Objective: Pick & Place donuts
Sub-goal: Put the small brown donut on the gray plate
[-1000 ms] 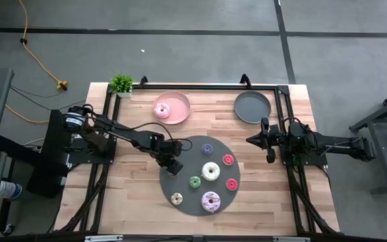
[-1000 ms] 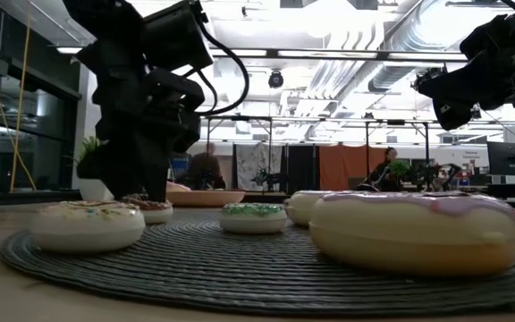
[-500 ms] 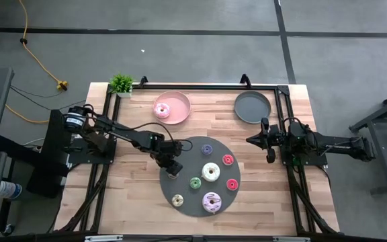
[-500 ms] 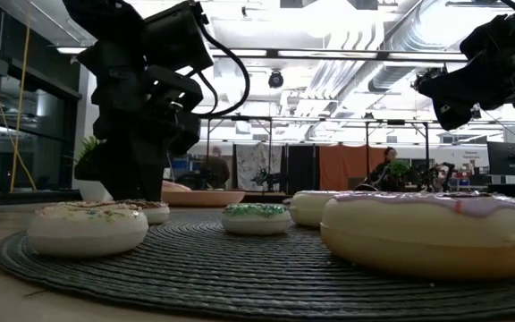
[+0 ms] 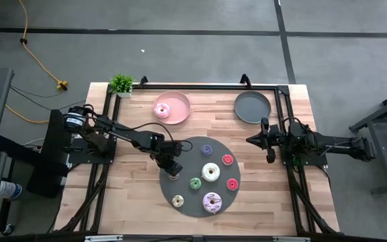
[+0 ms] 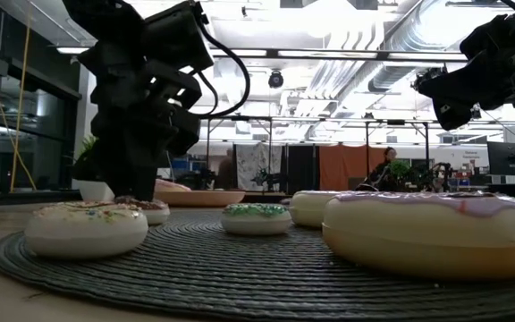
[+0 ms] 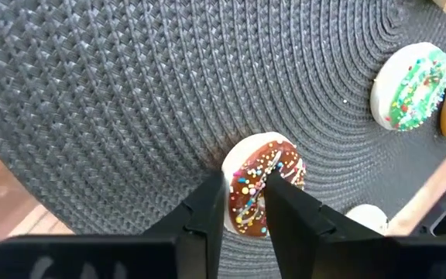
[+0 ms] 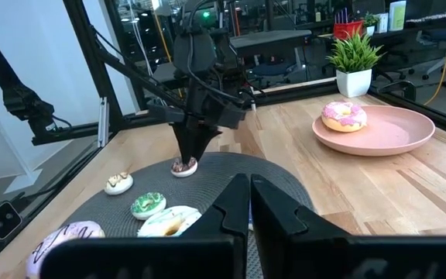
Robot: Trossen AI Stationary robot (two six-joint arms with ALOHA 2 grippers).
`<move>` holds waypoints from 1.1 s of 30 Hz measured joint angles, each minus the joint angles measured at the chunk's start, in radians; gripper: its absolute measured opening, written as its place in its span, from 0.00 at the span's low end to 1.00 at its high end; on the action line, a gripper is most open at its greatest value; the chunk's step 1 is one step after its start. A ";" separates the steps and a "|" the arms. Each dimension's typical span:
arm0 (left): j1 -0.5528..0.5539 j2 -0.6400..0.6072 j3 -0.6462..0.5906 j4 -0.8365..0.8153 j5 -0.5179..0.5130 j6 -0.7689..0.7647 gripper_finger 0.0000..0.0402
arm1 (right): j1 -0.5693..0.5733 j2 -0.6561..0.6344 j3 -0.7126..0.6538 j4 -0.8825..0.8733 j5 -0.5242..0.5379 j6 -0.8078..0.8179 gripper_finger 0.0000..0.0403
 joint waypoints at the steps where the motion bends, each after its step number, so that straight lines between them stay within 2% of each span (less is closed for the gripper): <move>1: 0.000 0.000 0.000 0.005 0.004 0.000 0.20 | 0.000 0.000 0.000 0.000 0.000 0.000 0.02; 11: 0.015 -0.095 -0.001 0.022 -0.005 -0.012 0.20 | 0.000 0.000 0.000 0.000 0.000 0.000 0.02; 19: 0.087 -0.150 0.032 0.085 -0.017 -0.010 0.20 | 0.000 0.000 0.000 0.000 0.000 0.000 0.02; 25: 0.177 -0.114 0.171 0.044 0.004 0.090 0.20 | 0.000 0.000 0.000 0.000 0.000 0.000 0.02; 33: 0.314 0.055 0.480 -0.113 0.014 0.263 0.20 | 0.000 0.001 0.000 0.001 0.000 0.000 0.01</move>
